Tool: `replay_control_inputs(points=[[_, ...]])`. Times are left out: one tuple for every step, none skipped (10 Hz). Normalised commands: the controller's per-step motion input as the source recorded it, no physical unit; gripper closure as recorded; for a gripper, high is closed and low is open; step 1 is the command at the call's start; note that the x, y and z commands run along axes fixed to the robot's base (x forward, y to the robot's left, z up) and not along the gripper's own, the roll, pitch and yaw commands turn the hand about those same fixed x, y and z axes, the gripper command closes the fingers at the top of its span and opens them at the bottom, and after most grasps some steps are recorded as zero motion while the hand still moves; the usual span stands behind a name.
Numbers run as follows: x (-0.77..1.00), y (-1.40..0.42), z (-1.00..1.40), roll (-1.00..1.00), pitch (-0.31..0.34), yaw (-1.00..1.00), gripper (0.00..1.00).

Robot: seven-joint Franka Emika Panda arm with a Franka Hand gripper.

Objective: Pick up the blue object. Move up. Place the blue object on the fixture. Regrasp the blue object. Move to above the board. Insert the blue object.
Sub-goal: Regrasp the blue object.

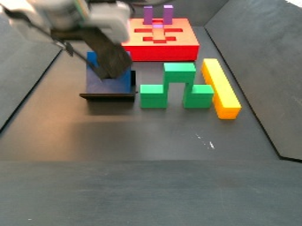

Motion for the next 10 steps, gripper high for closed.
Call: replay_control_inputs(points=[[0.22, -0.34, 0.14, 1.00, 0.263, 0.00, 0.00], [0.13, -0.36, 0.09, 1.00, 0.249, 0.00, 0.00], [0.00, -0.34, 0.11, 1.00, 0.269, 0.00, 0.00], [-0.01, -0.37, 0.11, 1.00, 0.277, -0.01, 0.00], [0.00, -0.41, 0.07, 1.00, 0.260, -0.01, 0.00], [-0.07, -0.39, 0.13, 1.00, 0.311, -0.02, 0.00], [-0.12, -0.43, 0.06, 1.00, 0.283, 0.00, 0.00], [-0.27, -0.57, -0.19, 1.00, 0.000, 0.07, 0.00], [-0.23, -0.43, -0.02, 1.00, -0.063, 0.05, 0.00], [-0.20, -0.29, 0.02, 1.00, -0.223, 0.00, 0.00]])
